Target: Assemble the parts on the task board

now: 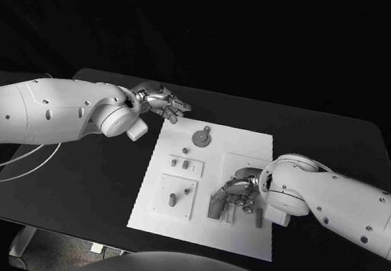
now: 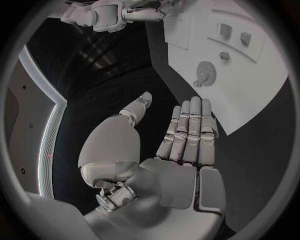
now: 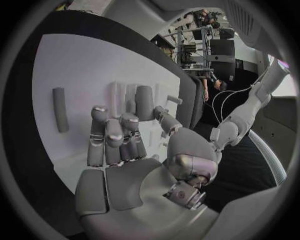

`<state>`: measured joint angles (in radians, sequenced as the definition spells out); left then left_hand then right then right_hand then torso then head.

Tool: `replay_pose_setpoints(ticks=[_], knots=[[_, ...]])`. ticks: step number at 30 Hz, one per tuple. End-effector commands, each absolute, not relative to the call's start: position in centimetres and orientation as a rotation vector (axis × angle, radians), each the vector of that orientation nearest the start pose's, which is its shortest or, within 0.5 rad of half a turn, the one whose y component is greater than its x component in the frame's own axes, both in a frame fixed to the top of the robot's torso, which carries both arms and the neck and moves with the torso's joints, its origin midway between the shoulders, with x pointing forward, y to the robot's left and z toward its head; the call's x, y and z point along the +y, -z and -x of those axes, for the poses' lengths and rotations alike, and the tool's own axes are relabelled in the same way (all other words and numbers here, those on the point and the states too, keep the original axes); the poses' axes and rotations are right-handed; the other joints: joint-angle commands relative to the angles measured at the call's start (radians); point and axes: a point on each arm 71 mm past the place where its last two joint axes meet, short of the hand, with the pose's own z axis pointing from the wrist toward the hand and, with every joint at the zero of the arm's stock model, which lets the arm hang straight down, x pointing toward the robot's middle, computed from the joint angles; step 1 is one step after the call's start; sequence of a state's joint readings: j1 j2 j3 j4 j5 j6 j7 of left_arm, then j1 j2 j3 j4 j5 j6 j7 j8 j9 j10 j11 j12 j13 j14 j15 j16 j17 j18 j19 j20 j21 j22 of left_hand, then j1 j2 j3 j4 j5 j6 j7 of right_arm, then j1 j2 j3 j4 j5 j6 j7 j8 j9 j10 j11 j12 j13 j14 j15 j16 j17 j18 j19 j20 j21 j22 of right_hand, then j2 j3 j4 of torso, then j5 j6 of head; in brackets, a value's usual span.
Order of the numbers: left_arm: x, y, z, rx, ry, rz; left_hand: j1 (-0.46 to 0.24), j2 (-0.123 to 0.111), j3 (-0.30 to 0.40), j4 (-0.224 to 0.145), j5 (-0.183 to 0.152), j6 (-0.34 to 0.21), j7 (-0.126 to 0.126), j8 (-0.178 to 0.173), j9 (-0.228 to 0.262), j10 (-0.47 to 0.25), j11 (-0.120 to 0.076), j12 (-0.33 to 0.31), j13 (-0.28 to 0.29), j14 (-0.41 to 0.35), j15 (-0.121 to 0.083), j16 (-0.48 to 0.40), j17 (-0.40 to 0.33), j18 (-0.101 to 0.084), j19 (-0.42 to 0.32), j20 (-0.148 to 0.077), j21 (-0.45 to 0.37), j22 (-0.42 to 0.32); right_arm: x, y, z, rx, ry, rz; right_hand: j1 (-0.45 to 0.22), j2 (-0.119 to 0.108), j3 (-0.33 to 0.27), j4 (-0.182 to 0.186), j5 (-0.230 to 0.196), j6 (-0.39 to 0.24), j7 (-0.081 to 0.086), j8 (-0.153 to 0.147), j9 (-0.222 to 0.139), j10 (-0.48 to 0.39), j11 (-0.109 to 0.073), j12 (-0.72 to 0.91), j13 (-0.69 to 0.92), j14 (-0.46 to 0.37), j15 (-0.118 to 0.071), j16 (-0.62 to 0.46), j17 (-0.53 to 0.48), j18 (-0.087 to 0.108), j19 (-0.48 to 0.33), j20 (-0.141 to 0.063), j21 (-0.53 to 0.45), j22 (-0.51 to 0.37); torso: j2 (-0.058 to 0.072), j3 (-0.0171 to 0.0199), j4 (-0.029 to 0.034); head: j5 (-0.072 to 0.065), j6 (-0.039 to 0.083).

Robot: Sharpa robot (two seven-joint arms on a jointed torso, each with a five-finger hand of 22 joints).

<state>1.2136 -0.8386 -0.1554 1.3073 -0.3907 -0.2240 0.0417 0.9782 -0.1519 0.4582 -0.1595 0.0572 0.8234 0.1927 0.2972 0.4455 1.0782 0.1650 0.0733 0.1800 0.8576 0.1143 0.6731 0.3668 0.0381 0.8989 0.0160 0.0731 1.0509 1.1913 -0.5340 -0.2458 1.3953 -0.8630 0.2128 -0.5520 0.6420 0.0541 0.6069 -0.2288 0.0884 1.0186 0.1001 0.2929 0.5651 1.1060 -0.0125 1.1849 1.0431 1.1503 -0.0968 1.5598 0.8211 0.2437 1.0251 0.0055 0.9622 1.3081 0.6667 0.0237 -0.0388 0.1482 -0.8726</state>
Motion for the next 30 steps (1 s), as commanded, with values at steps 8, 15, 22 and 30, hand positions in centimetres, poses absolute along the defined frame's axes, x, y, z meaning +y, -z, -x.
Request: replay_pose_setpoints(ticks=[8,15,22,30], knots=[[27.17,24.16,-50.59,1.875,0.996,0.904,-0.003,-0.009,0.0,0.004,0.0,-0.007,-0.001,0.004,-0.002,-0.008,-0.002,-0.002,-0.001,-0.005,0.002,-0.005,0.002,0.014,-0.01,0.001,-0.005,-0.002,-10.31,30.78,-43.67,2.633,-0.515,-0.025,0.089,0.077,0.105,0.001,0.005,0.011,-0.002,0.003,0.001,0.005,0.002,0.004,0.002,0.004,-0.005,0.004,0.0,0.018,-0.003,0.004,0.007,0.018,0.0,0.0003,0.0002,0.003,0.0],[27.22,24.19,-50.58,1.878,0.993,0.905,-0.003,-0.01,0.0,0.004,0.0,-0.007,-0.001,0.004,-0.002,-0.009,-0.001,-0.002,-0.001,-0.005,0.003,-0.005,0.003,0.014,-0.01,0.001,-0.005,-0.002,-10.46,30.63,-43.58,2.613,-0.532,-0.021,0.096,0.077,0.111,-0.001,0.005,0.013,-0.003,0.004,0.002,0.007,0.001,0.005,0.002,0.005,-0.004,0.004,-0.001,0.018,-0.002,0.004,0.009,0.018,0.0,0.0005,0.0,0.004,0.0],[27.31,24.21,-50.56,1.881,0.988,0.906,-0.004,-0.01,0.0,0.005,0.0,-0.007,-0.001,0.004,-0.002,-0.009,-0.001,-0.002,-0.001,-0.005,0.003,-0.005,0.003,0.014,-0.01,0.001,-0.005,-0.002,-10.73,30.5,-43.36,2.609,-0.537,-0.015,0.1,0.077,0.115,-0.003,0.004,0.015,-0.003,0.005,0.002,0.008,0.0,0.006,0.003,0.006,-0.004,0.005,-0.001,0.018,-0.001,0.004,0.01,0.018,0.0,-0.0001,-0.0007,0.005,0.0],[27.43,24.25,-50.53,1.886,0.982,0.907,-0.004,-0.013,0.001,0.007,0.0,-0.008,-0.001,0.004,-0.002,-0.011,0.0,-0.003,-0.002,-0.005,0.003,-0.006,0.004,0.014,-0.01,0.001,-0.004,-0.002,-11.03,30.23,-43.25,2.61,-0.541,-0.011,0.102,0.078,0.116,-0.004,0.004,0.016,-0.004,0.005,0.003,0.008,0.0,0.006,0.003,0.006,-0.004,0.004,-0.001,0.018,-0.001,0.004,0.01,0.018,0.0,-0.0002,-0.0004,0.006,0.0]])
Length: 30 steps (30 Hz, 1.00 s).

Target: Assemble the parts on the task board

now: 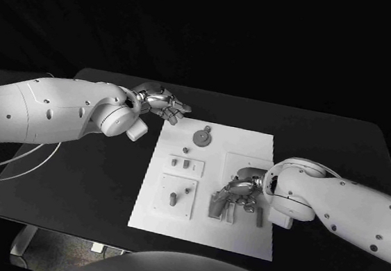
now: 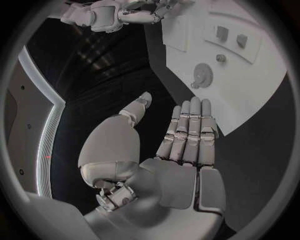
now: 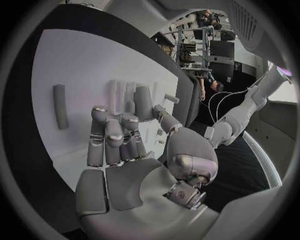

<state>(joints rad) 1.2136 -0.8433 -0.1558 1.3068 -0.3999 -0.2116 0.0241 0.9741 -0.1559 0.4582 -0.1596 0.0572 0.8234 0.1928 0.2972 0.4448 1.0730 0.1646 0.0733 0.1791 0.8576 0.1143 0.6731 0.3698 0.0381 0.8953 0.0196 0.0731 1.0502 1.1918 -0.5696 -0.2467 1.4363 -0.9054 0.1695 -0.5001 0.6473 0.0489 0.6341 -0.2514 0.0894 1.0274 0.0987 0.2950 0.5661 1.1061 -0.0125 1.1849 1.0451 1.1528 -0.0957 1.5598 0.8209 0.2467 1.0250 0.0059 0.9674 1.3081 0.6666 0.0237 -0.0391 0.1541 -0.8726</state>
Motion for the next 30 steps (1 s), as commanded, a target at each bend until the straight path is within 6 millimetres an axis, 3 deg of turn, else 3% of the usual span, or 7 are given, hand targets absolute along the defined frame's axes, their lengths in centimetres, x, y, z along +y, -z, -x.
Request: replay_pose_setpoints(ticks=[1,20,30], knots=[[27.4,24.3,-50.5,1.887,0.981,0.907,0.001,-0.009,0.001,0.007,0.0,-0.008,-0.001,0.003,-0.001,-0.006,0.0,-0.003,-0.001,-0.005,0.003,-0.006,0.001,0.014,-0.006,-0.002,-0.004,-0.002,-11.1,30.2,-43.2,2.61,-0.542,-0.011,0.096,0.083,0.089,0.019,0.003,0.007,-0.002,0.003,0.002,0.008,0.0,0.006,0.001,0.004,-0.005,0.004,-0.001,0.015,-0.001,0.004,0.005,0.018,0.0,-0.0002,-0.0002,0.0,0.0],[27.5,24.4,-50.5,1.915,0.968,0.902,0.0,-0.015,0.003,0.012,0.0,-0.01,0.0,0.003,-0.002,-0.011,0.002,-0.004,-0.003,-0.005,0.003,-0.007,0.004,0.015,-0.006,-0.002,-0.004,-0.002,-10.9,29.6,-42.9,2.767,-0.619,-0.061,0.098,0.084,0.09,0.017,0.003,0.007,-0.002,0.003,0.002,0.009,0.0,0.007,0.001,0.004,-0.005,0.004,-0.001,0.015,-0.001,0.004,0.005,0.018,0.0,-0.0003,0.0002,-0.001,0.0],[27.4,24.5,-50.5,1.922,0.966,0.896,0.0,-0.017,0.005,0.015,0.0,-0.012,0.001,0.002,-0.002,-0.013,0.003,-0.004,-0.003,-0.006,0.003,-0.008,0.006,0.015,-0.006,-0.002,-0.004,-0.003,-10.4,29.4,-44.1,2.633,-0.545,0.005,0.092,0.079,0.086,0.021,0.002,0.004,0.0,0.001,0.001,0.007,0.002,0.005,0.001,0.002,-0.004,0.003,-0.002,0.015,-0.004,0.007,0.004,0.017,0.001,-0.0004,0.0004,-0.001,0.0]])
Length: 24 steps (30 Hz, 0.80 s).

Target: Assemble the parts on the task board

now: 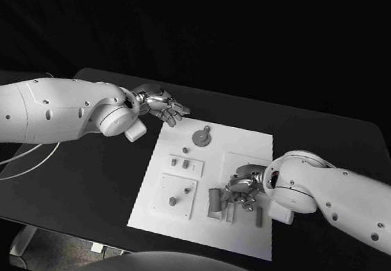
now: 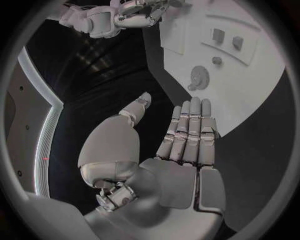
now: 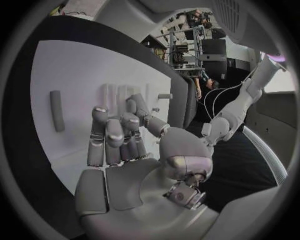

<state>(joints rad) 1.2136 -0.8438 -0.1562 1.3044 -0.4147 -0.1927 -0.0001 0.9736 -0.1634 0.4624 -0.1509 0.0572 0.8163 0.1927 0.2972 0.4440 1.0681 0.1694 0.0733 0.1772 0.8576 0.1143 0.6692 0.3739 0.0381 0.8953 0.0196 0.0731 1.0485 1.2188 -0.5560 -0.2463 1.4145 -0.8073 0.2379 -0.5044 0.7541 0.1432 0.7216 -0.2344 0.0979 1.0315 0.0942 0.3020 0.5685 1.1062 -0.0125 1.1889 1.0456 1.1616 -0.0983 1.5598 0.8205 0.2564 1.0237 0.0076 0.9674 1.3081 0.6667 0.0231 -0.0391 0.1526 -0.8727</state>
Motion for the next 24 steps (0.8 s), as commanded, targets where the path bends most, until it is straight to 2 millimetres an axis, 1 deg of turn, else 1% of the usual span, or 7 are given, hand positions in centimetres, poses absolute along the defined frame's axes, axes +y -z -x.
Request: replay_pose_setpoints(ticks=[1,9,15,18,22,23,24], knots=[[27.42,24.45,-50.47,1.922,0.966,0.895,0.001,-0.01,0.001,0.007,0.0,-0.005,0.001,0.002,-0.002,-0.008,-0.002,-0.004,-0.001,-0.006,0.003,-0.004,0.002,0.015,-0.006,-0.002,-0.004,-0.001,-10.35,29.37,-44.15,2.615,-0.536,0.018,-0.015,-0.018,-0.002,0.005,-0.007,-0.001,0.005,-0.007,-0.001,0.007,0.002,0.001,0.0,-0.007,-0.002,0.002,-0.002,0.005,-0.003,0.005,0.004,0.017,0.0,0.0005,0.0007,0.0,0.0],[27.43,24.46,-50.45,1.925,0.963,0.893,0.001,-0.011,0.002,0.008,0.0,-0.005,0.001,0.002,-0.002,-0.009,-0.002,-0.004,-0.002,-0.006,0.003,-0.004,0.002,0.015,-0.006,-0.002,-0.004,-0.001,-10.47,29.25,-44.65,2.557,-0.494,0.046,-0.018,-0.028,-0.003,0.011,-0.006,-0.005,0.006,-0.009,-0.002,0.006,0.004,-0.002,-0.002,-0.009,-0.002,0.0,-0.003,0.005,-0.003,0.006,0.003,0.016,0.0,0.0008,-0.0003,0.0,0.0],[27.41,24.47,-50.44,1.927,0.963,0.892,0.001,-0.011,0.002,0.009,0.0,-0.006,0.001,0.002,-0.002,-0.009,-0.002,-0.004,-0.002,-0.006,0.003,-0.005,0.003,0.015,-0.006,-0.002,-0.004,-0.001,-10.56,29.16,-44.74,2.533,-0.491,0.042,-0.024,-0.045,-0.006,0.017,-0.007,-0.011,0.009,-0.012,-0.003,0.002,0.006,-0.007,-0.004,-0.011,-0.003,-0.003,-0.005,0.005,-0.005,0.008,0.001,0.015,0.0,0.001,-0.0001,0.0,0.0],[27.44,24.47,-50.44,1.927,0.962,0.892,0.001,-0.011,0.003,0.009,0.0,-0.006,0.001,0.002,-0.002,-0.009,-0.002,-0.004,-0.002,-0.005,0.003,-0.005,0.003,0.015,-0.006,-0.002,-0.004,-0.001,-10.59,29.03,-44.74,2.511,-0.499,0.039,-0.023,-0.069,-0.008,0.013,-0.007,-0.013,0.009,-0.013,-0.003,0.002,0.006,-0.008,-0.005,-0.011,-0.003,-0.004,-0.006,0.005,-0.004,0.007,0.001,0.015,0.0,0.0011,0.0002,0.0,0.0],[27.44,24.47,-50.44,1.926,0.962,0.891,0.001,-0.011,0.003,0.009,0.0,-0.006,0.001,0.002,-0.002,-0.009,-0.002,-0.004,-0.002,-0.006,0.003,-0.005,0.003,0.015,-0.006,-0.002,-0.003,-0.001,-10.69,28.84,-44.71,2.481,-0.514,0.022,-0.015,-0.107,-0.009,0.001,-0.006,-0.019,0.01,-0.016,-0.003,0.002,0.007,-0.008,-0.006,-0.01,-0.004,-0.005,-0.007,0.005,-0.003,0.005,0.001,0.014,0.0,0.0009,-0.0001,0.0,0.0],[27.45,24.47,-50.44,1.926,0.962,0.891,0.001,-0.011,0.003,0.009,0.0,-0.006,0.001,0.002,-0.002,-0.009,-0.002,-0.004,-0.002,-0.006,0.003,-0.005,0.003,0.015,-0.006,-0.002,-0.003,-0.001,-10.72,28.79,-44.72,2.472,-0.517,0.015,-0.01,-0.129,-0.01,-0.006,-0.006,-0.028,0.012,-0.021,-0.005,0.002,0.009,-0.009,-0.006,-0.01,-0.004,-0.006,-0.008,0.005,-0.002,0.004,0.001,0.014,0.0,0.0009,0.0,0.001,0.0],[27.45,24.47,-50.44,1.926,0.962,0.891,0.001,-0.011,0.003,0.009,0.0,-0.006,0.001,0.002,-0.002,-0.009,-0.002,-0.004,-0.002,-0.006,0.003,-0.005,0.003,0.015,-0.006,-0.002,-0.003,-0.001,-10.75,28.72,-44.73,2.46,-0.524,0.007,-0.004,-0.145,-0.009,-0.008,-0.006,-0.046,0.018,-0.03,-0.008,-0.001,0.014,-0.01,-0.006,-0.011,-0.002,-0.007,-0.008,0.005,0.0,0.004,0.0,0.013,0.0,0.0009,0.0,0.0,0.0]])
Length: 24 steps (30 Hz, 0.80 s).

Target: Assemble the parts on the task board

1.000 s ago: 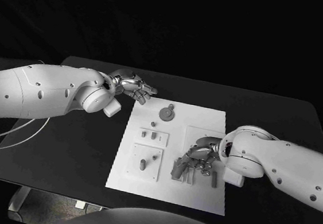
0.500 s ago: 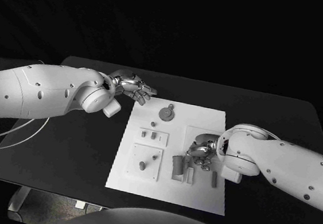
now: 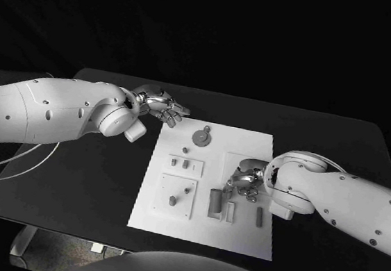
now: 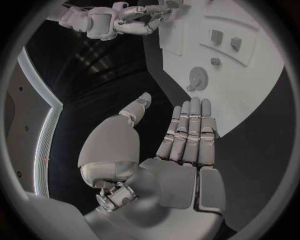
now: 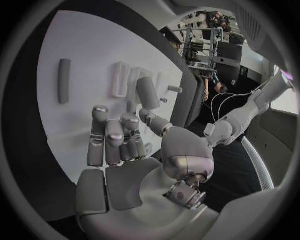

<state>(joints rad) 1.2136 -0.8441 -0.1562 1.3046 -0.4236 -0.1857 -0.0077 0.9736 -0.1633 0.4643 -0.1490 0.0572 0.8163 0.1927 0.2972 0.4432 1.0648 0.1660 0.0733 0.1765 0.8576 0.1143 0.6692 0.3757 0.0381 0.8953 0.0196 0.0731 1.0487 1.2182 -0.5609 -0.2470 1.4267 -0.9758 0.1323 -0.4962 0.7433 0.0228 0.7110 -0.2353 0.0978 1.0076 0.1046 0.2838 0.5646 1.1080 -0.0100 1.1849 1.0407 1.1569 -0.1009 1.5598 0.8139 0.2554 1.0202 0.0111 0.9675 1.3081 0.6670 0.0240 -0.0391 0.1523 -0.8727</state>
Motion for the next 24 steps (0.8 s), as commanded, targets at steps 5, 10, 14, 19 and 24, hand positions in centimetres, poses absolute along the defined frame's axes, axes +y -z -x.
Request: replay_pose_setpoints(ticks=[5,10,14,19,24], knots=[[27.5,24.5,-50.4,1.926,0.961,0.891,0.001,-0.012,0.001,0.008,0.0,-0.006,0.001,0.002,-0.001,-0.006,0.002,-0.004,-0.001,-0.005,0.003,-0.005,0.002,0.015,-0.006,-0.002,-0.003,-0.001,-11.1,28.2,-44.8,2.378,-0.571,-0.054,0.027,-0.076,0.0,-0.012,-0.006,-0.078,0.027,-0.038,-0.012,-0.016,0.03,-0.007,0.0,-0.009,0.016,-0.01,-0.003,0.006,0.005,0.001,-0.005,0.01,0.0,-0.0001,0.0006,0.001,0.0],[27.6,24.4,-50.4,1.924,0.959,0.893,0.002,-0.012,0.001,0.008,0.0,-0.007,0.001,0.002,-0.001,-0.006,0.002,-0.003,-0.001,-0.005,0.003,-0.005,0.002,0.015,-0.006,-0.002,-0.003,-0.002,-12.1,27.8,-44.4,2.338,-0.617,-0.097,0.032,-0.195,-0.003,0.011,-0.006,-0.138,0.049,-0.068,-0.025,-0.034,0.051,-0.004,0.003,-0.015,0.036,-0.012,-0.003,0.006,0.006,0.004,-0.011,0.007,0.0,-0.0004,0.0005,0.002,0.0],[27.7,24.4,-50.4,1.923,0.959,0.893,0.002,-0.012,0.002,0.008,0.0,-0.007,0.002,0.002,-0.001,-0.006,0.002,-0.003,-0.001,-0.005,0.003,-0.005,0.002,0.015,-0.006,-0.002,-0.003,-0.002,-12.9,27.8,-44.1,2.331,-0.649,-0.139,0.034,-0.236,-0.044,0.012,-0.01,-0.182,0.066,-0.086,-0.033,-0.059,0.068,0.002,0.009,-0.031,0.052,-0.009,0.002,0.006,-0.003,0.007,-0.013,0.01,0.0,-0.0008,-0.0002,0.003,0.0],[27.8,24.4,-50.3,1.922,0.957,0.894,0.002,-0.013,0.002,0.009,0.0,-0.007,0.002,0.002,-0.001,-0.006,0.002,-0.003,-0.001,-0.005,0.003,-0.005,0.003,0.015,-0.006,-0.002,-0.003,-0.002,-13.5,28.1,-43.4,2.325,-0.706,-0.154,0.09,-0.274,-0.058,0.0,-0.008,-0.226,0.083,-0.1,-0.038,-0.091,0.084,0.015,0.015,-0.057,0.068,-0.003,0.009,0.006,-0.018,0.011,-0.016,0.014,0.0,0.0002,-0.001,0.004,0.0],[27.8,24.4,-50.3,1.923,0.957,0.893,0.003,-0.013,0.002,0.009,0.0,-0.007,0.002,0.002,-0.001,-0.006,0.001,-0.003,-0.001,-0.005,0.003,-0.005,0.003,0.015,-0.006,-0.002,-0.003,-0.002,-13.4,28.4,-43.1,2.315,-0.742,-0.154,0.131,-0.292,-0.069,0.005,-0.009,-0.253,0.094,-0.103,-0.038,-0.12,0.096,0.028,0.017,-0.084,0.08,0.005,0.015,0.006,-0.035,0.021,-0.017,0.017,0.0,0.0008,-0.001,0.004,0.0]])
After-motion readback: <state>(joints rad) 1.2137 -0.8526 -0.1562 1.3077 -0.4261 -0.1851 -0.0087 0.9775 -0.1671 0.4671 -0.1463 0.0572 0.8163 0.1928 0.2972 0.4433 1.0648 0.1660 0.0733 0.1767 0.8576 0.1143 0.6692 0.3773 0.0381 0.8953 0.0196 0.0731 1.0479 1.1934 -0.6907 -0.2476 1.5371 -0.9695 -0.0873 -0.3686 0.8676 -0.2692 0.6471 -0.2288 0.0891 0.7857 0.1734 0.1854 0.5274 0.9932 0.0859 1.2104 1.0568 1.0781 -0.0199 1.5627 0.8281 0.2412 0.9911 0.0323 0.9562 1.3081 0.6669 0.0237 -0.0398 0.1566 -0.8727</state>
